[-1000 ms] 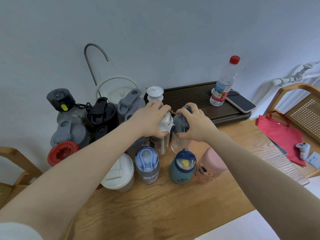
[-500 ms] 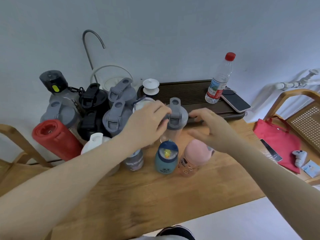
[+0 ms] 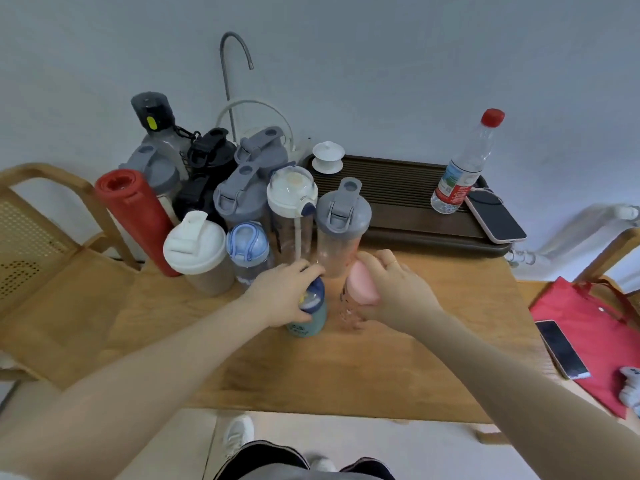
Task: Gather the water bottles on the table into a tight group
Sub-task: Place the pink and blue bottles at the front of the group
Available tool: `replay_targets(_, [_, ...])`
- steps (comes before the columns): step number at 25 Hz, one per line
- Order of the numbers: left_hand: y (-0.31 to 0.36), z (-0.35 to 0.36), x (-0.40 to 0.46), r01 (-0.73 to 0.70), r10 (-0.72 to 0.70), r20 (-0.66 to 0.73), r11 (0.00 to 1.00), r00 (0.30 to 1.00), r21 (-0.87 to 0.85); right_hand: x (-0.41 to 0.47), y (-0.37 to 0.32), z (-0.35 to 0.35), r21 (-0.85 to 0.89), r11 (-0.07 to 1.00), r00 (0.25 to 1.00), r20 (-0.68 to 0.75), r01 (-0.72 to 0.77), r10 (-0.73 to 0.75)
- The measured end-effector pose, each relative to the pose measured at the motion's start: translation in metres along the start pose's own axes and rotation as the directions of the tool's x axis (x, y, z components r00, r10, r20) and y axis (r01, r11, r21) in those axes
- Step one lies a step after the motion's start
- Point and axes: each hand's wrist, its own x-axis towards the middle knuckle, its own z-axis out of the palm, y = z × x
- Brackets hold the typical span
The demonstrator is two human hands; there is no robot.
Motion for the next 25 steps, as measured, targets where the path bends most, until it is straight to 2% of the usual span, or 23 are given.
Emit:
replay_targets(3, [0.000,0.016,-0.038,0.040,-0.041,-0.010,0.996,0.999,-0.074,0.013,-0.012,0.005,0.055,0.996,0.997,-0.017,0.071,-0.070])
replay_targets(6, [0.008,0.027,-0.062,0.102,-0.124,-0.080,0.967,0.989,-0.233,0.036,-0.038,0.011,0.088,0.981,0.985,-0.003,0.173,-0.173])
replay_targets(9, [0.010,0.030,-0.072,0.152,-0.254,-0.139,0.848,0.957,-0.507,0.049,-0.048,0.010,0.149,0.965,0.976,0.013,0.215,-0.219])
replay_targets(11, [0.007,0.024,-0.076,0.129,-0.344,-0.241,0.774,0.907,-0.619,0.041,-0.042,0.007,0.063,0.951,0.944,-0.158,0.303,-0.290])
replay_targets(13, [0.000,0.011,-0.071,0.109,-0.364,-0.351,0.811,0.863,-0.575,0.025,-0.037,0.008,-0.121,0.906,0.823,-0.383,0.405,-0.419])
replay_targets(14, [-0.004,0.003,-0.065,0.107,-0.343,-0.379,0.846,0.860,-0.523,0.016,-0.037,0.010,-0.177,0.873,0.773,-0.407,0.455,-0.486])
replay_targets(15, [-0.009,-0.006,-0.057,0.094,-0.302,-0.393,0.880,0.869,-0.466,0.008,-0.042,0.013,-0.197,0.842,0.760,-0.363,0.503,-0.539])
replay_targets(17, [-0.017,-0.021,-0.038,0.031,-0.171,-0.388,0.939,0.906,-0.342,-0.001,-0.058,0.020,-0.105,0.856,0.845,-0.138,0.506,-0.516])
replay_targets(19, [-0.021,-0.032,-0.019,-0.042,-0.014,-0.284,0.981,0.959,-0.191,-0.003,-0.072,0.030,-0.011,0.912,0.910,0.077,0.410,-0.408])
replay_targets(22, [-0.021,-0.036,0.000,-0.092,0.094,-0.049,0.995,0.994,0.046,-0.005,-0.077,0.034,-0.041,0.938,0.934,0.119,0.343,-0.336])
replay_targets(25, [-0.019,-0.033,0.012,-0.094,0.097,-0.015,0.989,0.995,0.117,-0.010,-0.066,0.033,-0.001,0.981,0.973,0.126,0.195,-0.193])
